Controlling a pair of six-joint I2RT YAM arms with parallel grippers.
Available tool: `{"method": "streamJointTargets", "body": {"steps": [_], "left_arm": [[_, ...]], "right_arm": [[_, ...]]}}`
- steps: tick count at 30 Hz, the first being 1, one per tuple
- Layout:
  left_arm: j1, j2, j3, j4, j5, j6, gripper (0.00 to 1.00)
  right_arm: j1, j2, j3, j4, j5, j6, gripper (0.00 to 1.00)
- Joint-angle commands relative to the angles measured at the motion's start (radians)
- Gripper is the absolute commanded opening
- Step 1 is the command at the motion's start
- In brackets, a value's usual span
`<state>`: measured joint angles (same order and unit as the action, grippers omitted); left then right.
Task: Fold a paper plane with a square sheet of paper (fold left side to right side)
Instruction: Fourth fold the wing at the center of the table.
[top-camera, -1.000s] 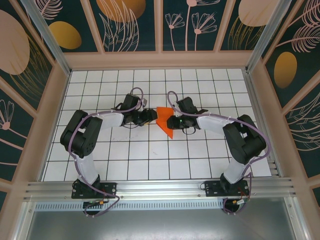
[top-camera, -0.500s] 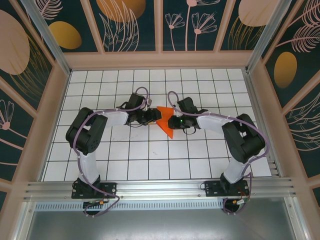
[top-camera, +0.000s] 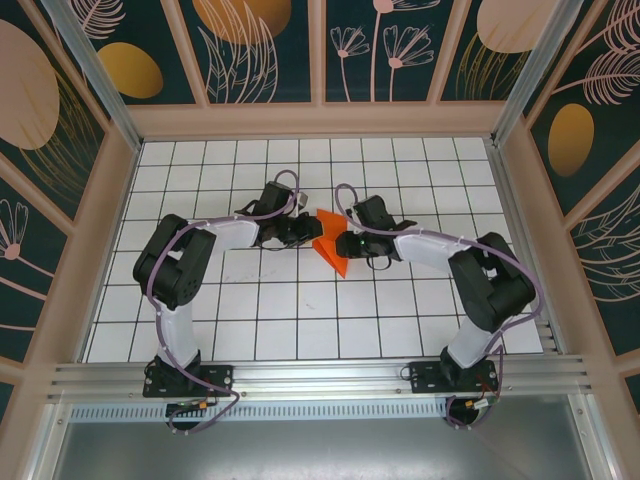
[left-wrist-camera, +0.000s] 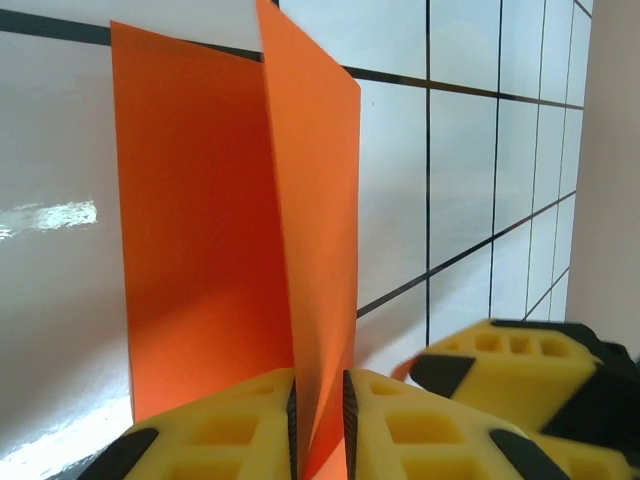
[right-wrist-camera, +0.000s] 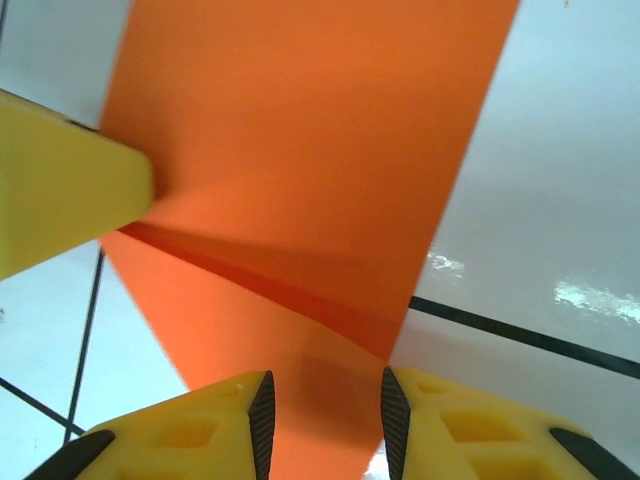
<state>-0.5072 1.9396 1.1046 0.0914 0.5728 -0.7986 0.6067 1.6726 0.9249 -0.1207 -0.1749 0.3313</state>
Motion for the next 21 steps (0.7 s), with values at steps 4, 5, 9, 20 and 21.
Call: {"method": "streamJointTargets", "body": {"steps": [4, 5, 9, 20, 21], "left_arm": [[-0.005, -0.005, 0.022, 0.0, 0.02, -0.007, 0.18], [-0.005, -0.005, 0.022, 0.001, 0.02, -0.007, 0.18], [-0.005, -0.007, 0.024, -0.002, 0.022, -0.005, 0.18], [-0.006, -0.014, 0.026, -0.007, 0.022, -0.004, 0.18], [-0.005, -0.015, 0.026, -0.009, 0.021, -0.004, 0.19]], "right_arm": [[0.109, -0.09, -0.034, -0.008, 0.185, 0.043, 0.41], [0.122, -0.086, -0.036, -0.01, 0.207, 0.047, 0.42], [0.177, -0.056, -0.017, -0.029, 0.308, 0.073, 0.45], [0.237, 0.03, 0.009, -0.037, 0.402, 0.078, 0.48], [0.237, 0.032, 0.009, -0.034, 0.406, 0.08, 0.48]]}}
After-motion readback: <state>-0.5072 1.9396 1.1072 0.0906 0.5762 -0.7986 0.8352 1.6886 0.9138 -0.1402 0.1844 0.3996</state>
